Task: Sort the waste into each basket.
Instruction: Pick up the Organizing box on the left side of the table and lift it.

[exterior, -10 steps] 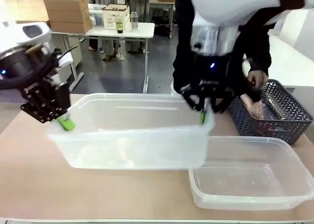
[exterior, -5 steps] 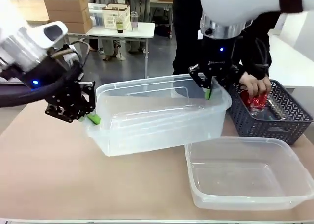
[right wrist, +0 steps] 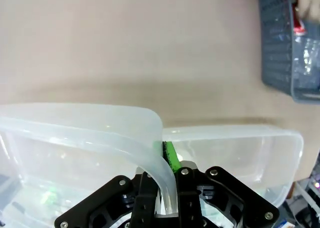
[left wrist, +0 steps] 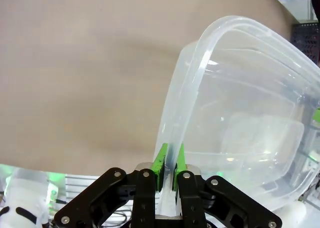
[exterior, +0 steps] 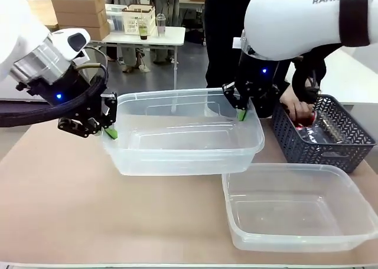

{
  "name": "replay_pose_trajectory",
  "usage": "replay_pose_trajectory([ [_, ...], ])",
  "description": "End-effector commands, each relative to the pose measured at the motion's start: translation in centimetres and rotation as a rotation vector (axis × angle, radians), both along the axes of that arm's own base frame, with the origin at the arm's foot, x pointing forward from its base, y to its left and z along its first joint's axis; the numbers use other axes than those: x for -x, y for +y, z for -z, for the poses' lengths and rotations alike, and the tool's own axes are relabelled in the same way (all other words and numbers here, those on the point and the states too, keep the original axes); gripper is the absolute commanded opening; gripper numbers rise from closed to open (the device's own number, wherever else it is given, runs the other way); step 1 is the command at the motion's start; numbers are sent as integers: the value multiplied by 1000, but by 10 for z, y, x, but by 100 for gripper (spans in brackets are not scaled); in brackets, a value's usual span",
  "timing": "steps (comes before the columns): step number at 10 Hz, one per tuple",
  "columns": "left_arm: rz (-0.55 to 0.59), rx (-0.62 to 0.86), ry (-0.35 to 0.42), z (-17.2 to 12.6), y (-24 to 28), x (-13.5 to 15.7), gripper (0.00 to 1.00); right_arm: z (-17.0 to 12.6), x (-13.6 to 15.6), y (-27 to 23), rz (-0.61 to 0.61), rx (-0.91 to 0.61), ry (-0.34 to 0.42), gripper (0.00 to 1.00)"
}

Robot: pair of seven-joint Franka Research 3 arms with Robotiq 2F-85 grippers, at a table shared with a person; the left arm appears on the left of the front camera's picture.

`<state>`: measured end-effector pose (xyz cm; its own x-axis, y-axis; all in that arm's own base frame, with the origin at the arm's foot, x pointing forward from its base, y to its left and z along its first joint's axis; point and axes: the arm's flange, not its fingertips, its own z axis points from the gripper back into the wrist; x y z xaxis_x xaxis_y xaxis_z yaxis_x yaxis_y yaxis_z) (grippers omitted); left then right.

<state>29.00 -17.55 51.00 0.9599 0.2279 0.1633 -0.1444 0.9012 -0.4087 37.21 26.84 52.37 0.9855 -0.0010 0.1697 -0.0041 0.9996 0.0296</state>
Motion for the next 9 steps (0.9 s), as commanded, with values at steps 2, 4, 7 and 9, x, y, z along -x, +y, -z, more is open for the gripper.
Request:
replay_pose_trajectory([
  [2,-90,56,-7,-20,-11,-20,6,15,2,-5,-51,-154,71,5],
  [4,-15,-13,22,-1,-1,-11,6,3,-6,-8,-9,-61,17,5],
  [7,-15,-13,22,-1,-1,-11,6,3,-6,-8,-9,-61,17,5],
  [9,-15,-13,22,-1,-1,-11,6,3,-6,-8,-9,-61,17,5],
])
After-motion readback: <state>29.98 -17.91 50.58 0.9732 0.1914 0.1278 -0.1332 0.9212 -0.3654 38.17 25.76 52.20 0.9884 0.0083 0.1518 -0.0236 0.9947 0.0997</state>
